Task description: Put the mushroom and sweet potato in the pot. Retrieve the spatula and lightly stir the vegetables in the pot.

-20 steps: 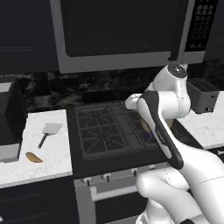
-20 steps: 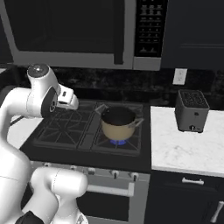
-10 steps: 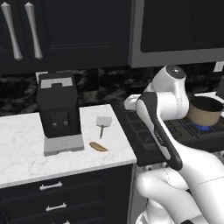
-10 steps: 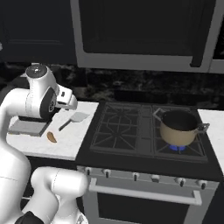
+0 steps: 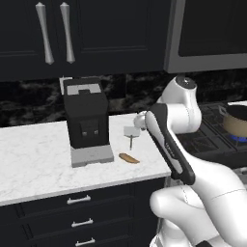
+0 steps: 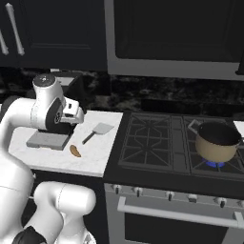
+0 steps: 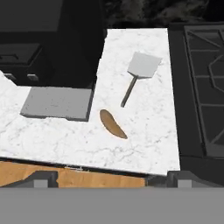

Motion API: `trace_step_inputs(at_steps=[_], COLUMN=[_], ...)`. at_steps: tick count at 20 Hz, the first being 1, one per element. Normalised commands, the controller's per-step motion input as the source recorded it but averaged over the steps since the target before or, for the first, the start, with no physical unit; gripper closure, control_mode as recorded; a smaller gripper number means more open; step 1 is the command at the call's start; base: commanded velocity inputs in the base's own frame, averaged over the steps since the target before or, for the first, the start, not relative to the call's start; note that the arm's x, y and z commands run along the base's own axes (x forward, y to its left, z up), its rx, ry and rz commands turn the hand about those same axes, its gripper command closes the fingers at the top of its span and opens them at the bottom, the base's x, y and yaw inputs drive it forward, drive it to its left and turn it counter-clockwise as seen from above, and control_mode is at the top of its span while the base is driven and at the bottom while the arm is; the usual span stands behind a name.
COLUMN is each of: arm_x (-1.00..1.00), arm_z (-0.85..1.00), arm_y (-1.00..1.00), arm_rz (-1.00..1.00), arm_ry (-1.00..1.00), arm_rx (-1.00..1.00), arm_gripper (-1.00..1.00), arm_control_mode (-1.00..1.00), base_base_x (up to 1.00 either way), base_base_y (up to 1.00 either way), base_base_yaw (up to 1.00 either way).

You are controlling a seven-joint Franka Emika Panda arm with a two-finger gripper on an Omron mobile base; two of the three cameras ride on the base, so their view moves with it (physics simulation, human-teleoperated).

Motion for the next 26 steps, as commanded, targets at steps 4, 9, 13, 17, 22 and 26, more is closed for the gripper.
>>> trace_step_inputs(at_steps=[4,9,13,17,22,26], arm_x=[0.25,0.35,0.33,0.26,0.21,0.2], arm_z=[-0.74,-0.72,-0.53,-0.44,-0.45,-0.37], arm_y=[-0.13,0.17,0.38,0.29,0.12,0.01], arm_rz=[0.46,0.2,0.01,0.0,0.0,0.0], arm_ry=[0.31,0.11,0.0,0.02,0.02,0.05], arm_rx=[0.0,0.0,-0.03,-0.04,-0.02,0.0], arm_gripper=[-1.0,-1.0,-1.0,-1.0,-1.0,-1.0], arm_control_mode=[-1.0,-1.0,-1.0,-1.0,-1.0,-1.0], base_base_x=[0.0,0.0,0.0,0.0,0.0,0.0], base_base_y=[0.0,0.0,0.0,0.0,0.0,0.0], base_base_yaw=[0.0,0.0,0.0,0.0,0.0,0.0])
